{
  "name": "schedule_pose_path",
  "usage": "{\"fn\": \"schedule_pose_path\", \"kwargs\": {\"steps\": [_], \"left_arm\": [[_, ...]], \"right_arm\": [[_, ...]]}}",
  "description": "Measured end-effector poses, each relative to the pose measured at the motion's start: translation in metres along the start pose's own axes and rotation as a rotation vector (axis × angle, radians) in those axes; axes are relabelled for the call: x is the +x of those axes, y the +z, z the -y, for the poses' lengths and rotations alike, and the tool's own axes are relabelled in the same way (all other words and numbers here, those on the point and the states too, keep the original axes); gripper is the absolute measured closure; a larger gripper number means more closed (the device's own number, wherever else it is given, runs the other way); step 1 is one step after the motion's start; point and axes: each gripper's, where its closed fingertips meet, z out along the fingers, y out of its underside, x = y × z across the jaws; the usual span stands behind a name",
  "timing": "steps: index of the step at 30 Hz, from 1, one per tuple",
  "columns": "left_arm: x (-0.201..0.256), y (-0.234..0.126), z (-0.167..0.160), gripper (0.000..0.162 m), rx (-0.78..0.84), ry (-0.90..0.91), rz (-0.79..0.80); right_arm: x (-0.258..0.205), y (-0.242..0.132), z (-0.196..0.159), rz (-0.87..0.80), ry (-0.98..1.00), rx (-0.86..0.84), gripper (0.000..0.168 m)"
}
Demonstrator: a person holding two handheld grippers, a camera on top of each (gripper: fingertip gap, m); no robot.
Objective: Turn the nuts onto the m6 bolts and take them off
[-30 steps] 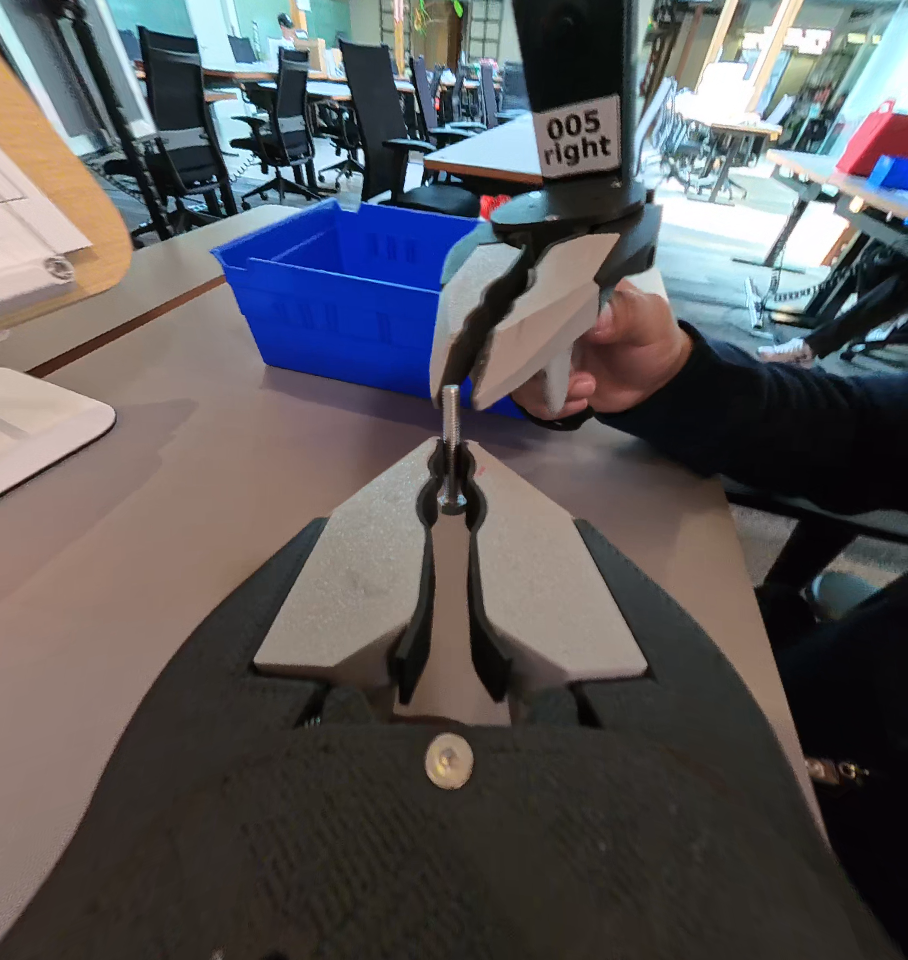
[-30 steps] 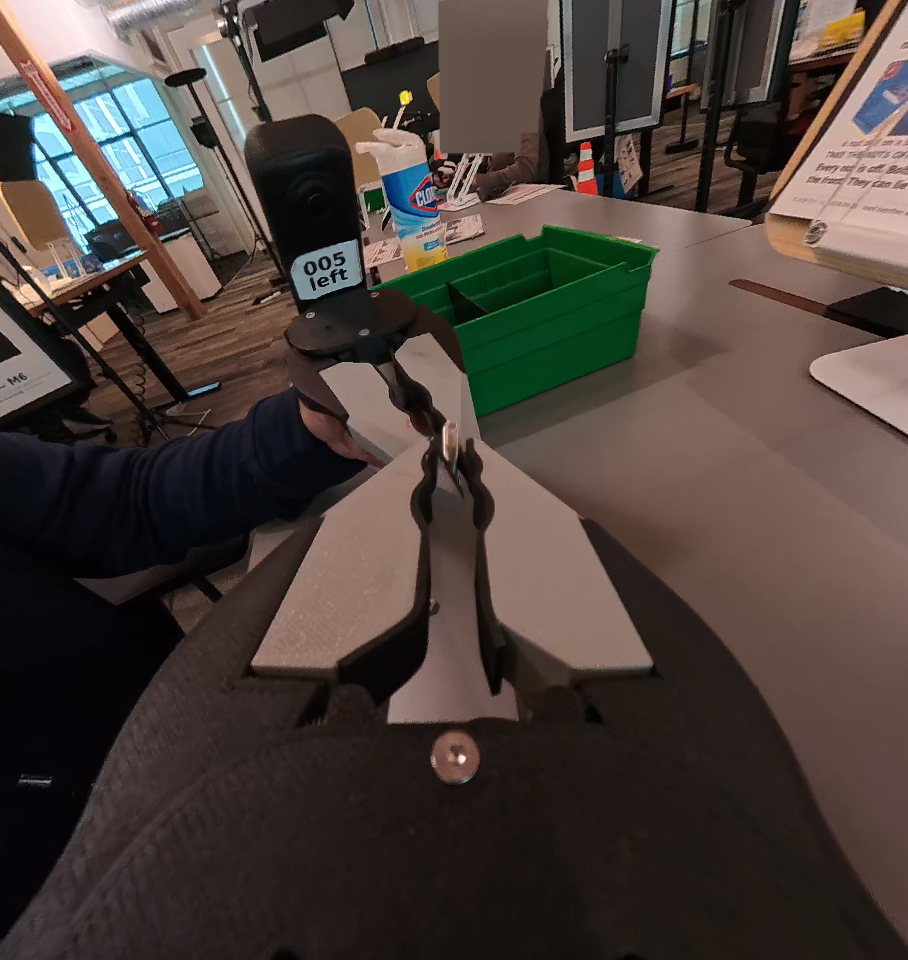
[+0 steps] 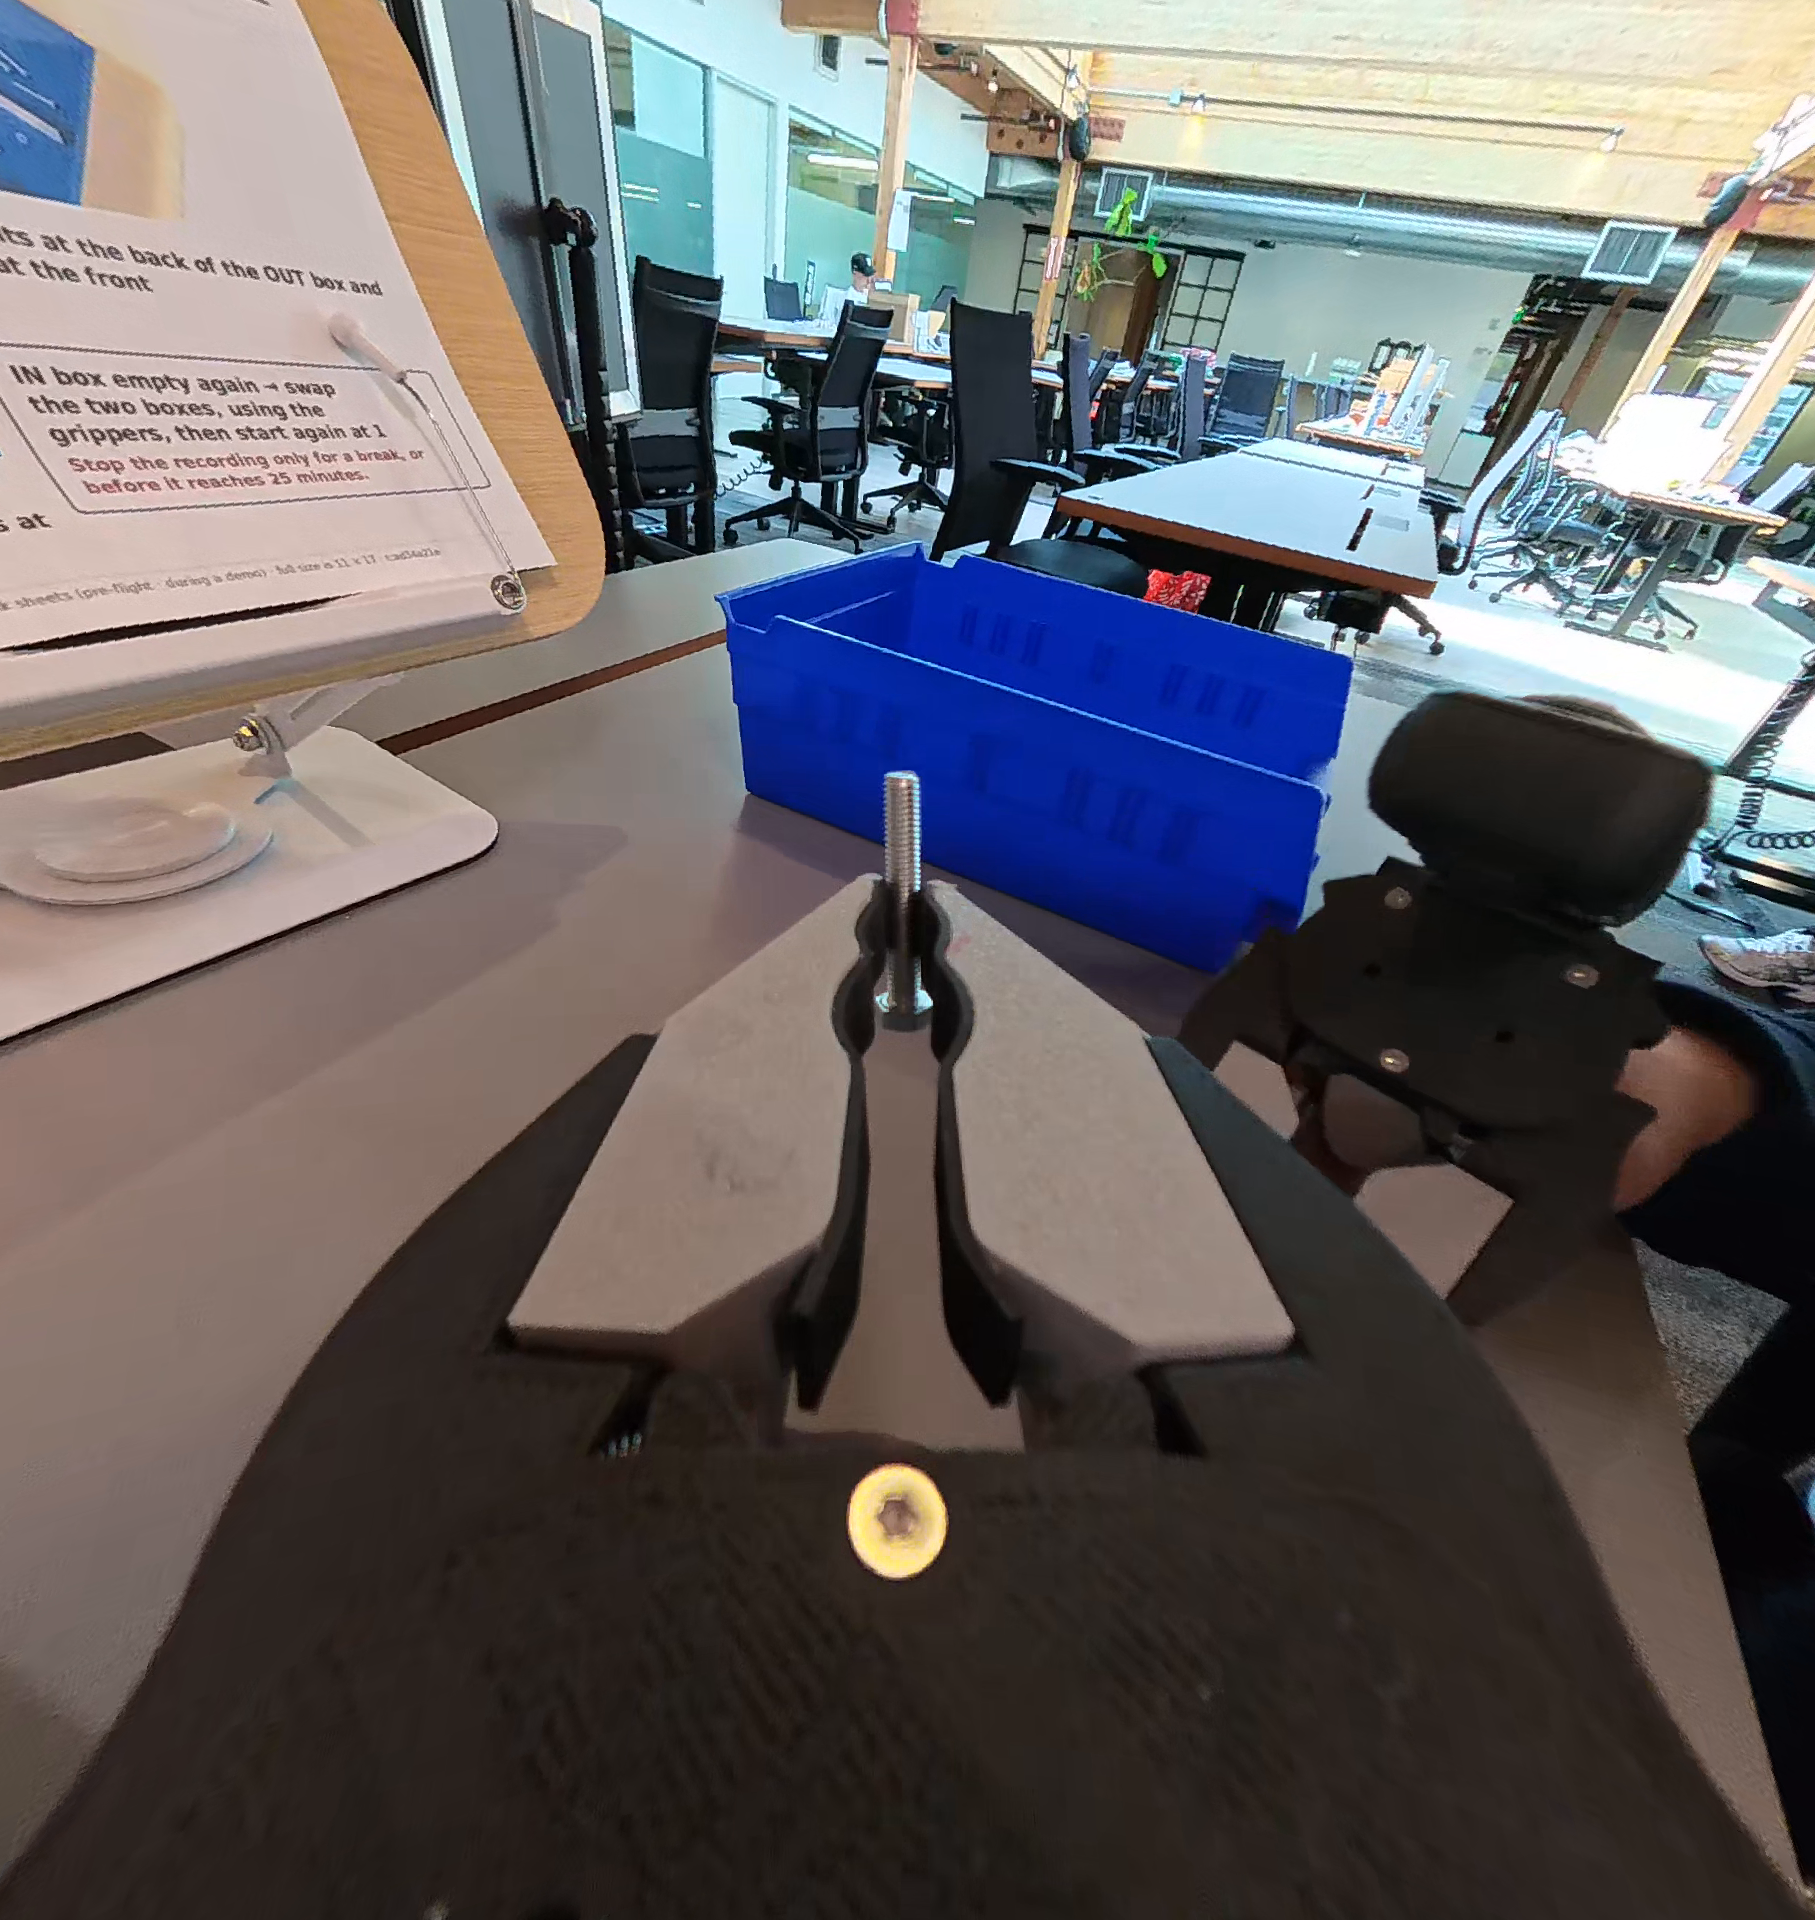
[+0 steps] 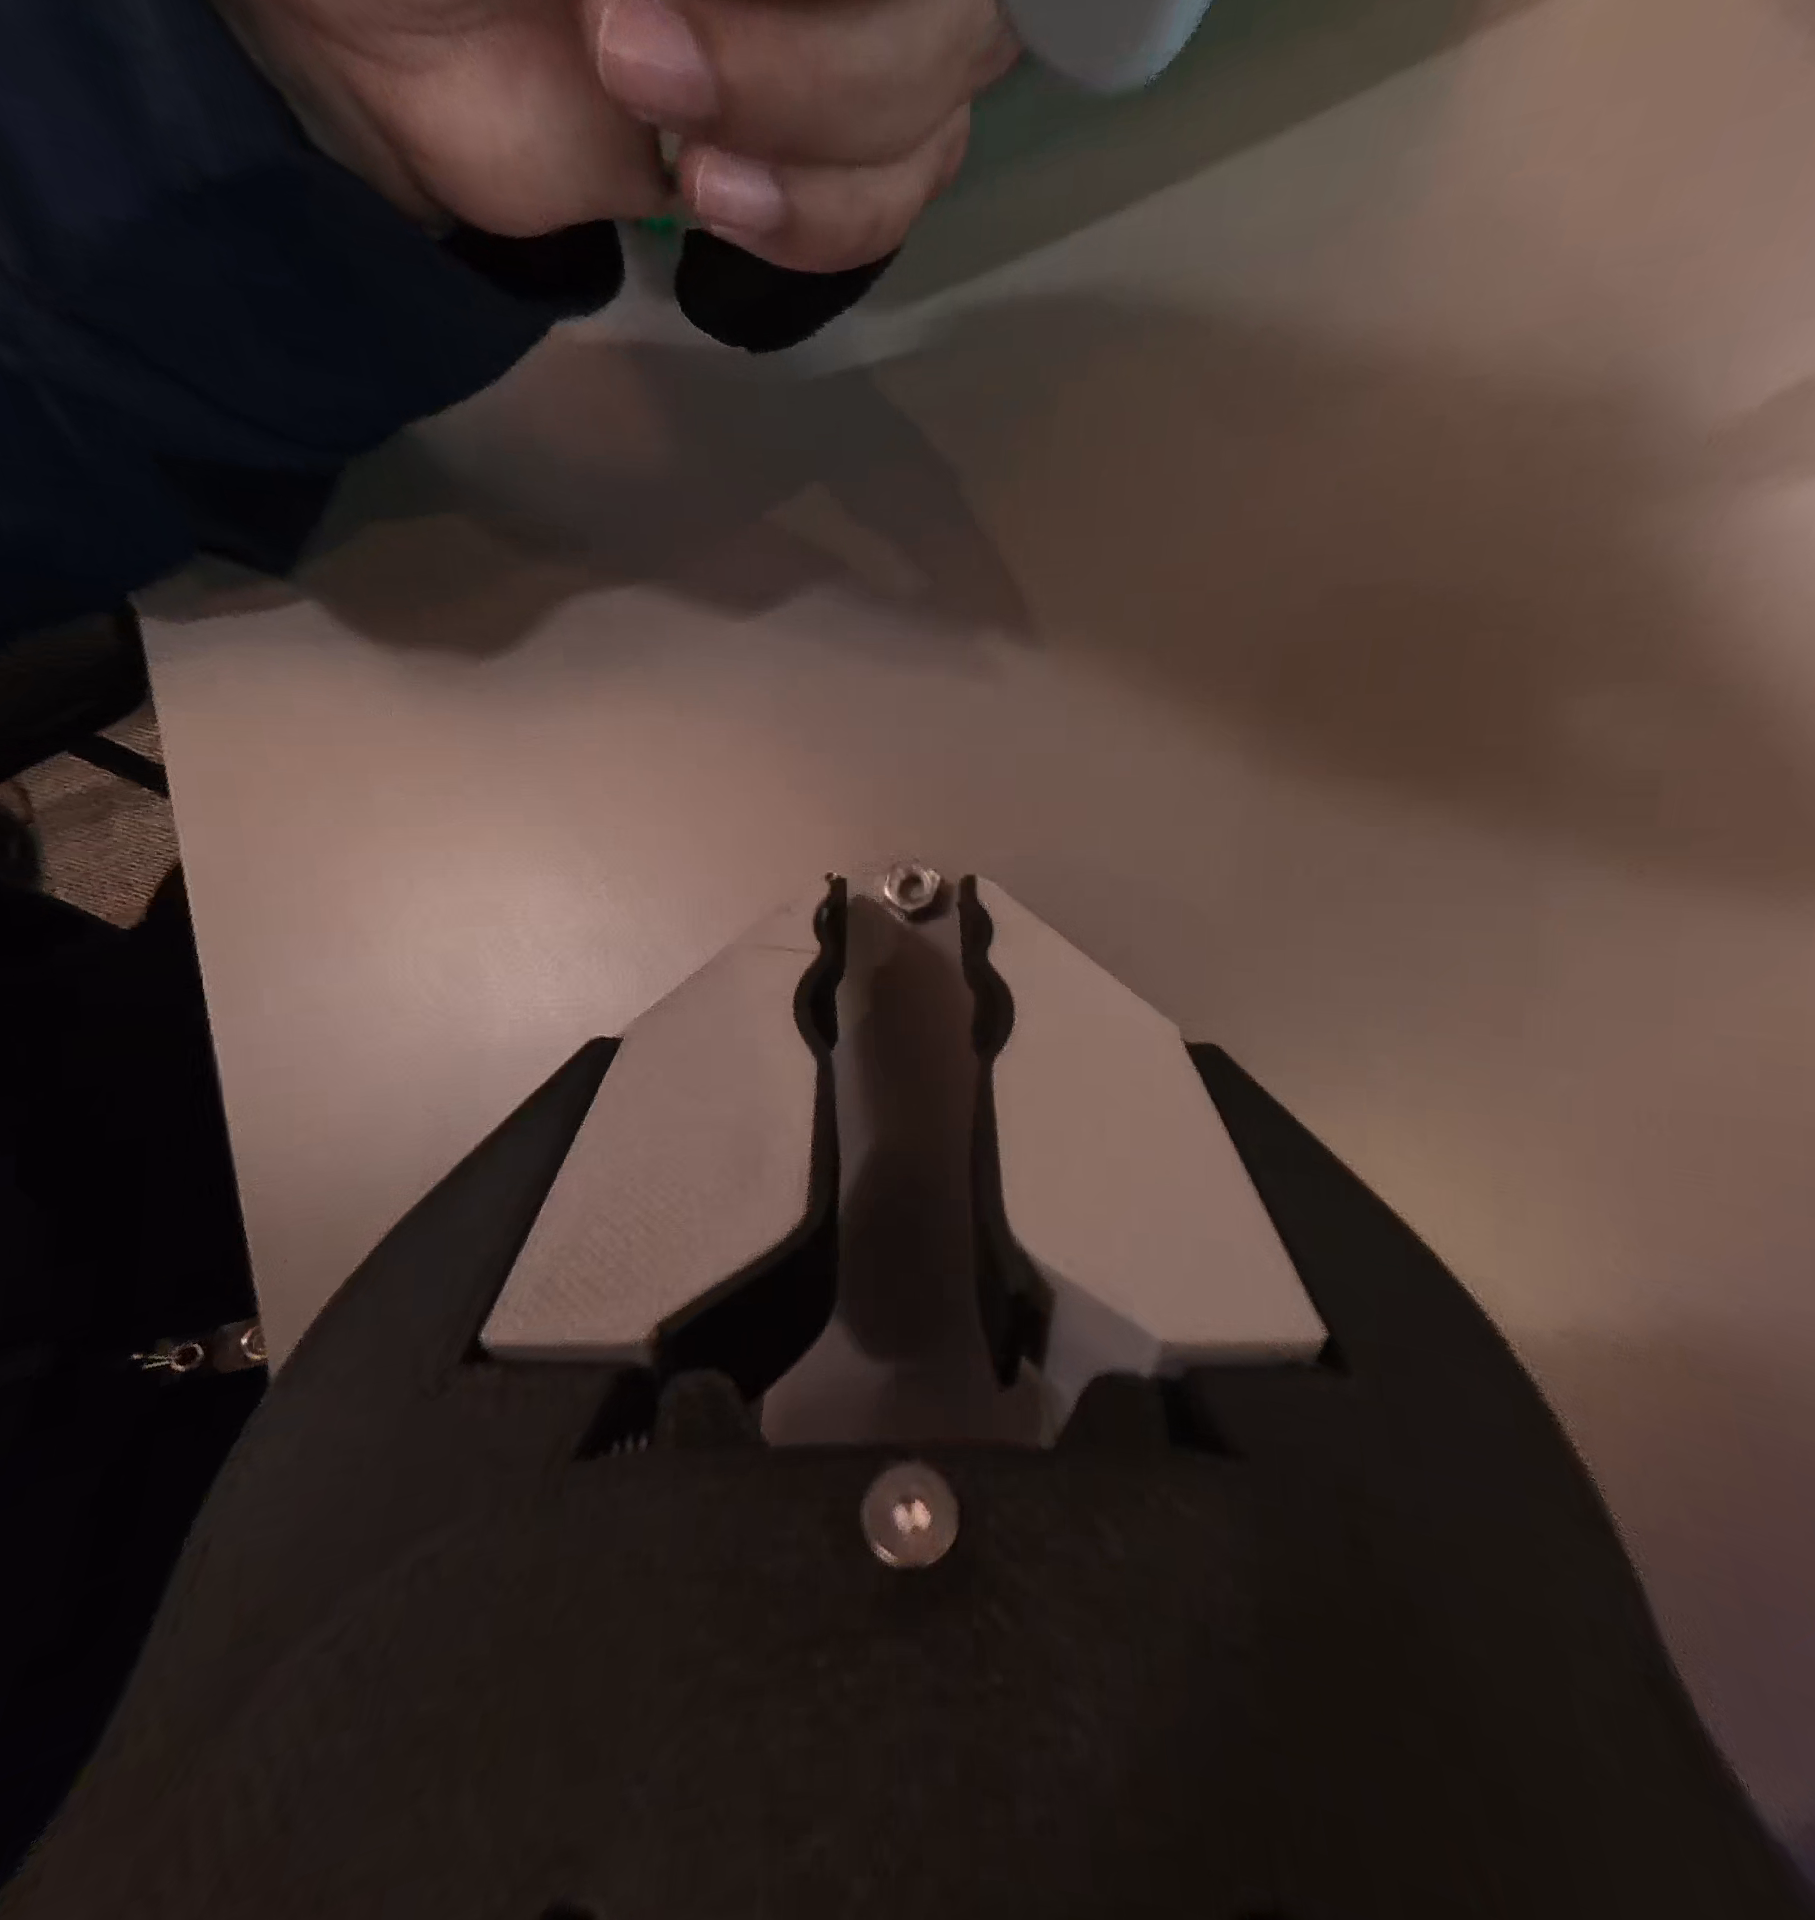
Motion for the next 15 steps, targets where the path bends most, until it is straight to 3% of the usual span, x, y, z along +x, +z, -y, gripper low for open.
{"fn": "schedule_pose_path", "kwargs": {"steps": [6, 11, 15], "left_arm": [[-0.001, -0.001, 0.001, 0.160, 0.002, -0.020, -0.007], [0.006, -0.001, 0.002, 0.160, 0.006, -0.004, -0.044], [0.014, -0.001, 0.002, 0.160, 0.014, -0.005, -0.104]], "right_arm": [[0.003, 0.004, 0.001, -0.049, -0.027, -0.025, 0.161], [0.003, 0.002, 0.001, -0.048, -0.025, -0.039, 0.161], [0.007, -0.024, 0.016, -0.030, 0.007, 0.018, 0.162]]}}
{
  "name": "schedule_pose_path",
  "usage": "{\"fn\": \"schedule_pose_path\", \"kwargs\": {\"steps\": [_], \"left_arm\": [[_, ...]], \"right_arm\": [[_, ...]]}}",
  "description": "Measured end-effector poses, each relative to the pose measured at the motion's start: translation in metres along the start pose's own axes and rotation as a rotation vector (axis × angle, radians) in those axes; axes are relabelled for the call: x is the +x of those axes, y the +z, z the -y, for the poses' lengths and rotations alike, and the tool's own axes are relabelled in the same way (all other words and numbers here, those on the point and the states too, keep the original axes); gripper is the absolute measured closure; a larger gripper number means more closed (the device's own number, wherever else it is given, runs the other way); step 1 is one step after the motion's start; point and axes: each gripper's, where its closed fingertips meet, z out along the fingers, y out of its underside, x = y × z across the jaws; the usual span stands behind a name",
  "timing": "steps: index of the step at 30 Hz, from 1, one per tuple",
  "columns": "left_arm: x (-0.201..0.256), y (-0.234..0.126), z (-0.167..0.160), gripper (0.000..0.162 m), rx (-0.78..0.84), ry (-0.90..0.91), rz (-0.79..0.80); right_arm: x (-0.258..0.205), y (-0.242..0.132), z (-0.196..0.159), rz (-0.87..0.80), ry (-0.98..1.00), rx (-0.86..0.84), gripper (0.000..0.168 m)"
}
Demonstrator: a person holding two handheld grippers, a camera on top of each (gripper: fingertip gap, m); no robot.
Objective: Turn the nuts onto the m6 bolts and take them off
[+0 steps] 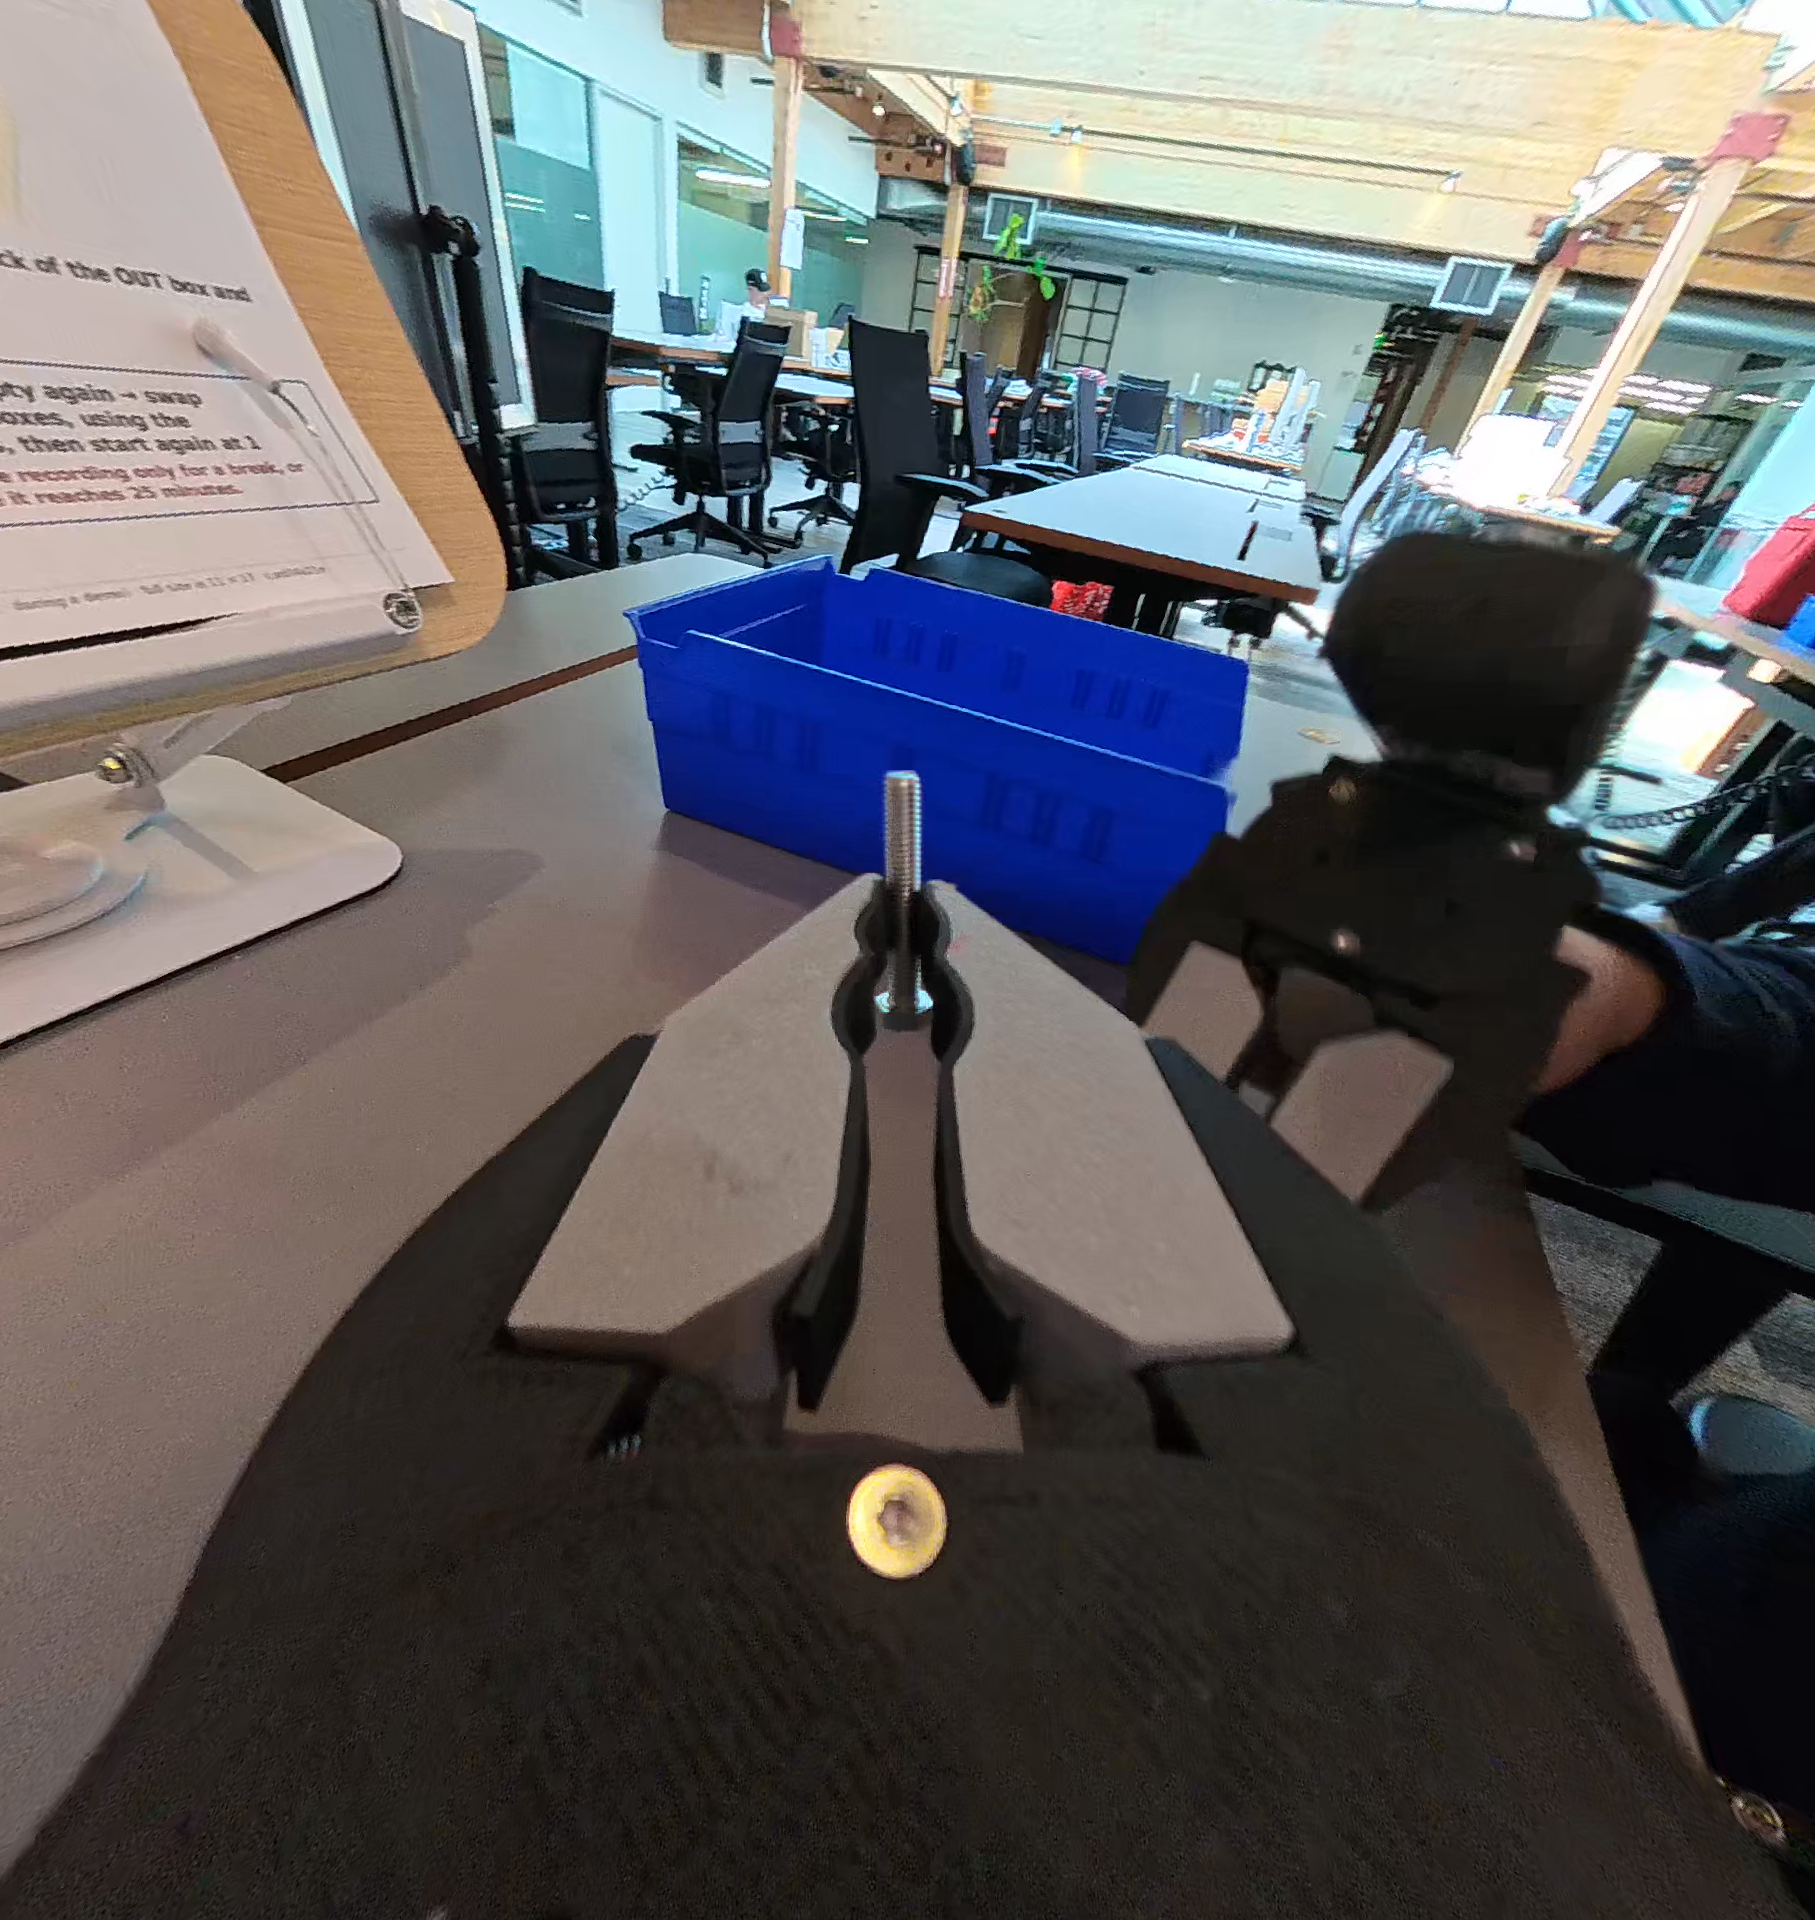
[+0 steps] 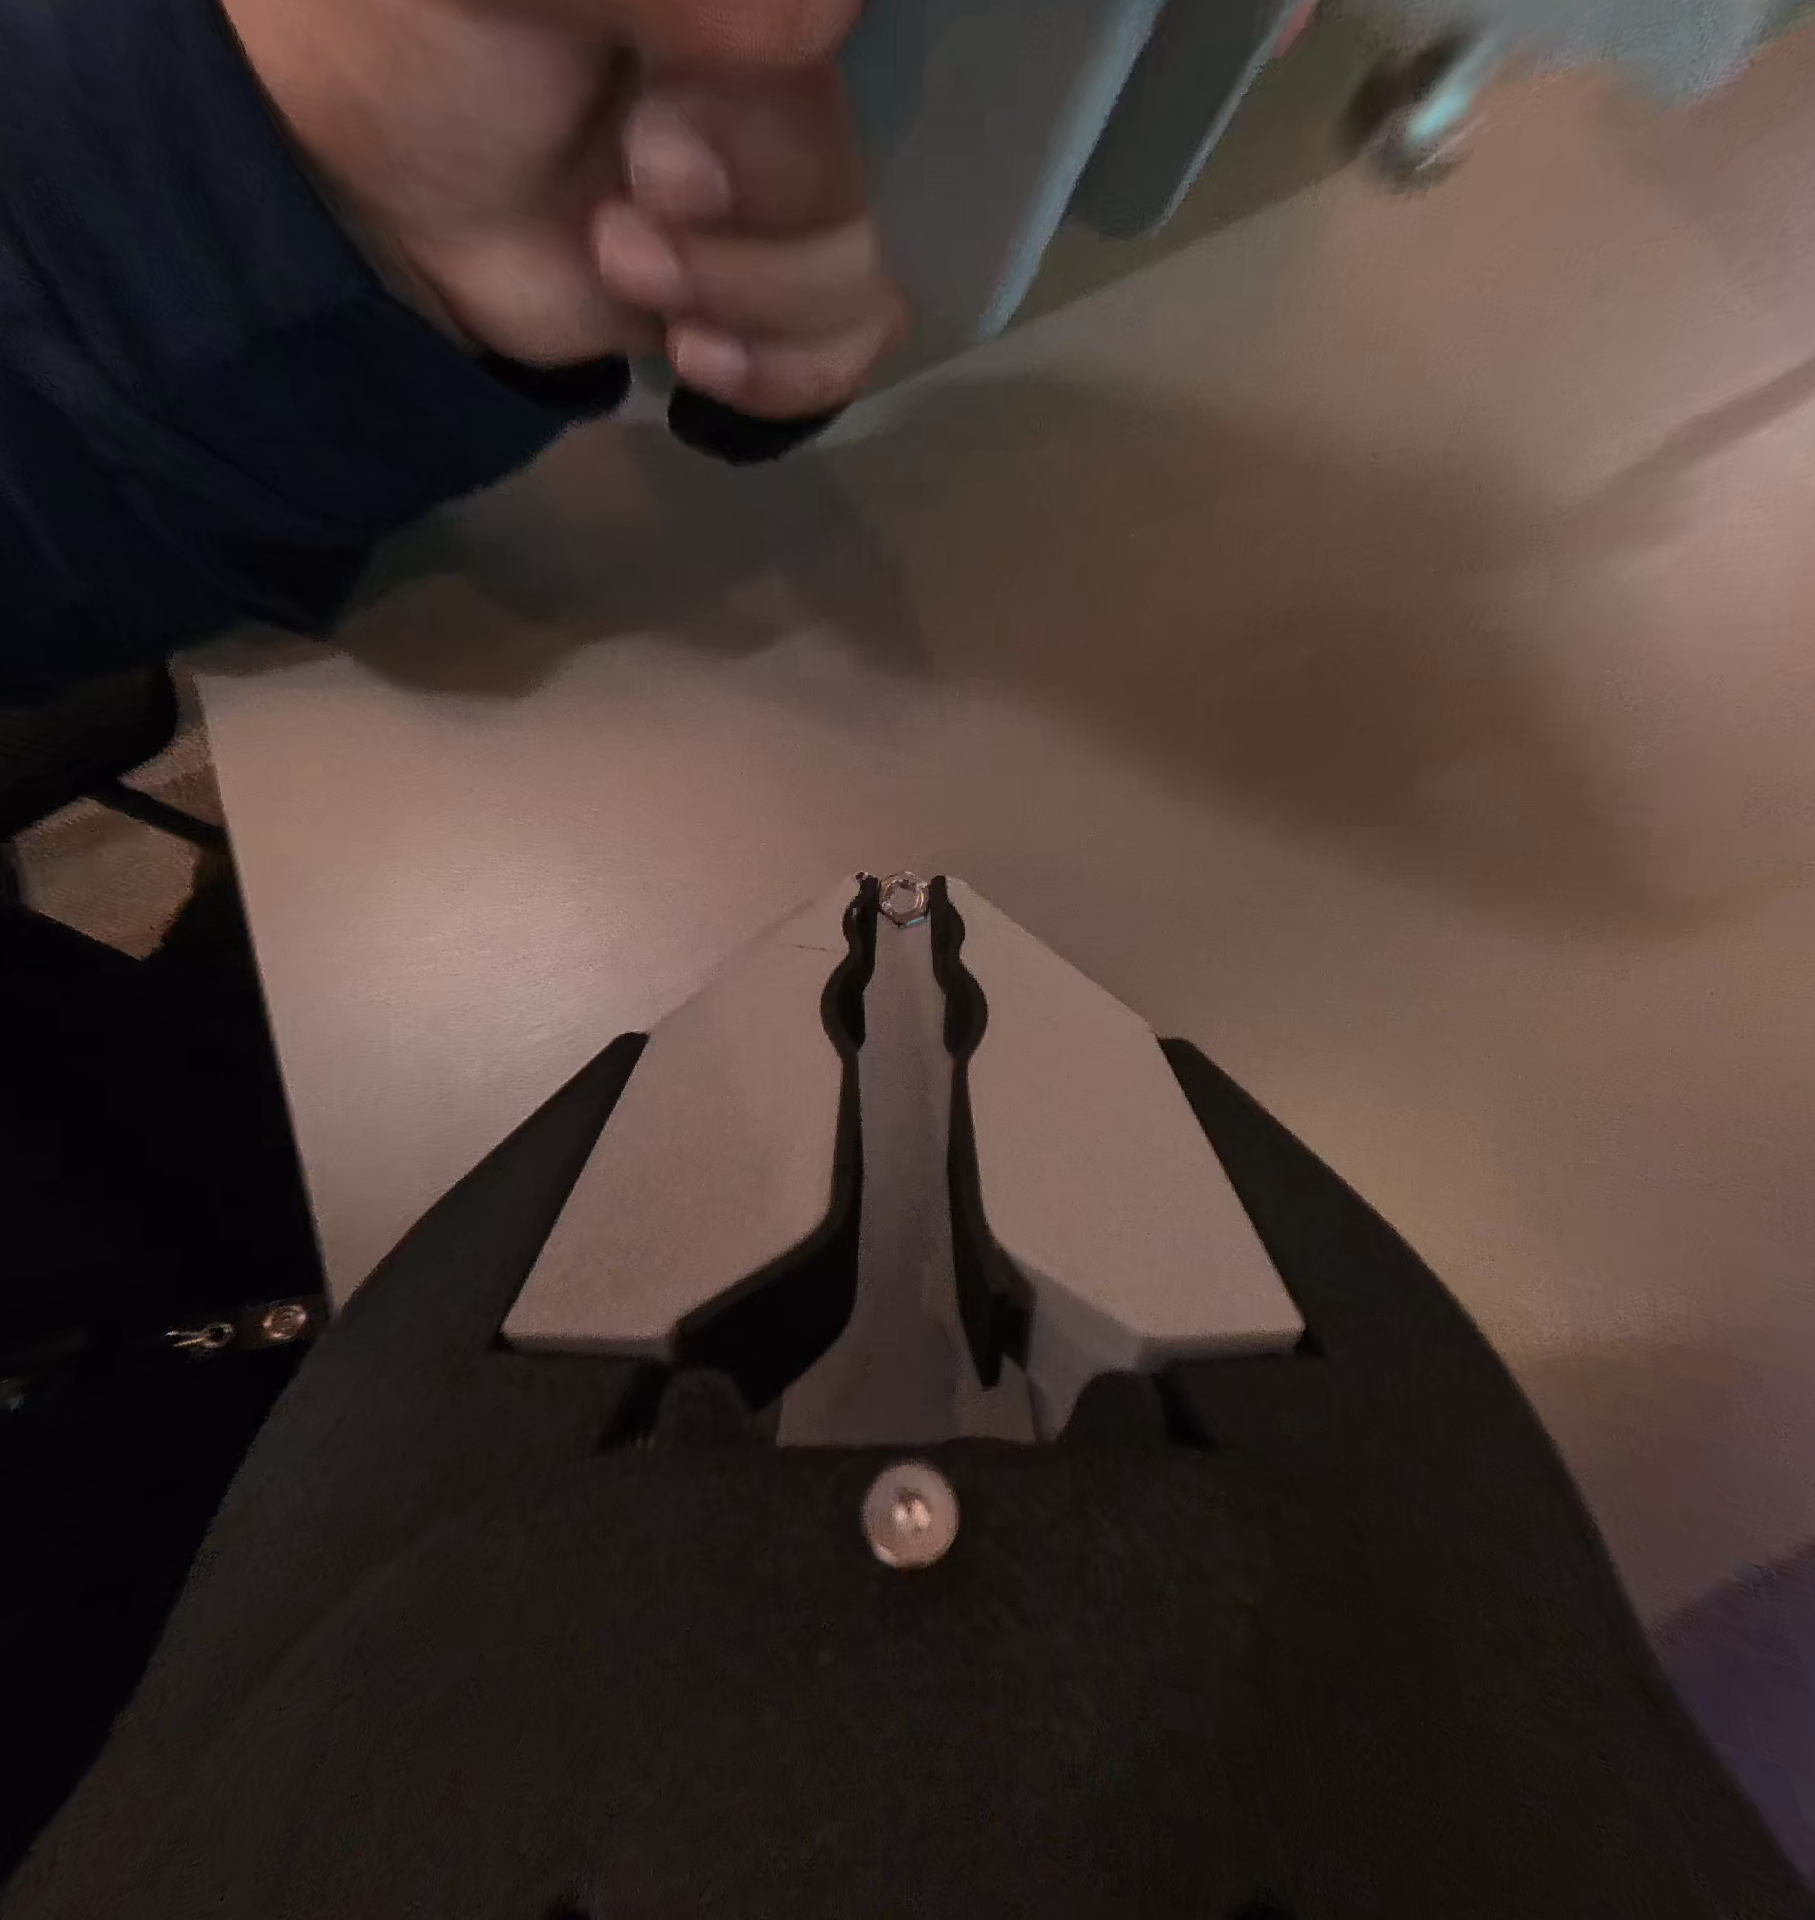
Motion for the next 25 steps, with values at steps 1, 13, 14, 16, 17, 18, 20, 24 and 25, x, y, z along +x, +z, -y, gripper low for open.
{"fn": "schedule_pose_path", "kwargs": {"steps": [1, 13, 14, 16, 17, 18, 20, 24, 25], "left_arm": [[0.004, 0.000, 0.001, 0.160, 0.007, -0.004, -0.023], [0.042, 0.007, -0.003, 0.160, -0.007, 0.077, -0.184], [0.044, 0.008, -0.004, 0.160, -0.006, 0.086, -0.191], [0.045, 0.010, -0.005, 0.160, -0.011, 0.089, -0.189], [0.045, 0.010, -0.006, 0.160, -0.012, 0.087, -0.189], [0.045, 0.011, -0.006, 0.160, -0.009, 0.086, -0.185], [0.043, 0.011, -0.004, 0.160, 0.003, 0.083, -0.171], [0.043, 0.011, -0.002, 0.160, 0.013, 0.057, -0.176], [0.042, 0.011, -0.002, 0.160, 0.014, 0.052, -0.178]], "right_arm": [[0.003, -0.011, 0.007, 0.001, 0.010, 0.023, 0.161], [0.037, -0.116, 0.097, -0.015, -0.033, 0.171, 0.161], [0.036, -0.115, 0.099, 0.011, -0.024, 0.166, 0.161], [0.033, -0.110, 0.102, 0.057, -0.014, 0.152, 0.162], [0.032, -0.108, 0.103, 0.072, -0.014, 0.145, 0.162], [0.031, -0.106, 0.104, 0.080, -0.015, 0.138, 0.162], [0.029, -0.104, 0.106, 0.093, -0.019, 0.125, 0.161], [0.030, -0.100, 0.106, 0.098, -0.015, 0.082, 0.161], [0.031, -0.100, 0.106, 0.097, -0.013, 0.072, 0.161]]}}
